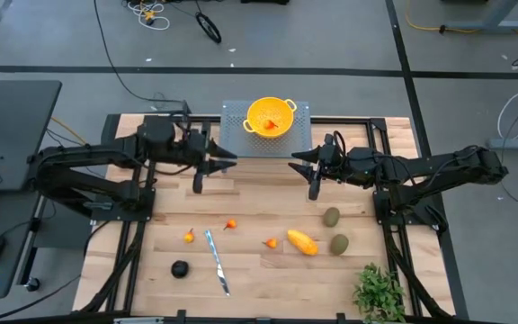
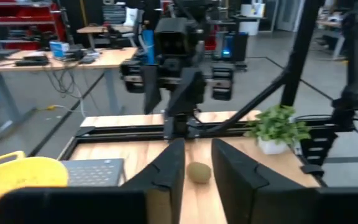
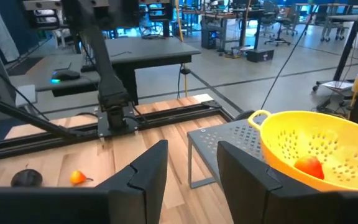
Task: Pick & Place Fruit
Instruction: Put the pear into the yellow colander bowl on the shelf
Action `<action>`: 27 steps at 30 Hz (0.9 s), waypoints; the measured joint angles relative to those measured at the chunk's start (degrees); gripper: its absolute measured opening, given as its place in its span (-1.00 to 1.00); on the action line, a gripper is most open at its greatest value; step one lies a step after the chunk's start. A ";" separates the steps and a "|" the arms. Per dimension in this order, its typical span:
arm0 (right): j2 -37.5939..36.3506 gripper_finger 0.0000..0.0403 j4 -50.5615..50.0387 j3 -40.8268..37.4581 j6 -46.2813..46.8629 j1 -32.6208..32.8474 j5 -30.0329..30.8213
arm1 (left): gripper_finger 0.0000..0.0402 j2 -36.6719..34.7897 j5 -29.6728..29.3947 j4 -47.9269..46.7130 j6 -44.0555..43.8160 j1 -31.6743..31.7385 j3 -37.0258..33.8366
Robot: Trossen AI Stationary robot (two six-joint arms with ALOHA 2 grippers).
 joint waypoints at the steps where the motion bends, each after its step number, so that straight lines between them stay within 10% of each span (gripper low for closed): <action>1: 0.00 -0.26 0.00 0.00 -0.01 0.00 -0.28 | -0.64 0.00 -0.49 0.00 -0.13 -0.66 0.00; 10: 0.00 -0.26 -0.17 -0.01 -1.99 0.25 -9.98 | -0.97 -2.64 -3.09 -1.39 0.41 -3.56 0.01; 27: 0.00 -0.20 -3.60 -0.02 -2.93 4.12 -12.85 | -0.93 -3.85 -7.20 -1.78 2.47 -3.52 0.00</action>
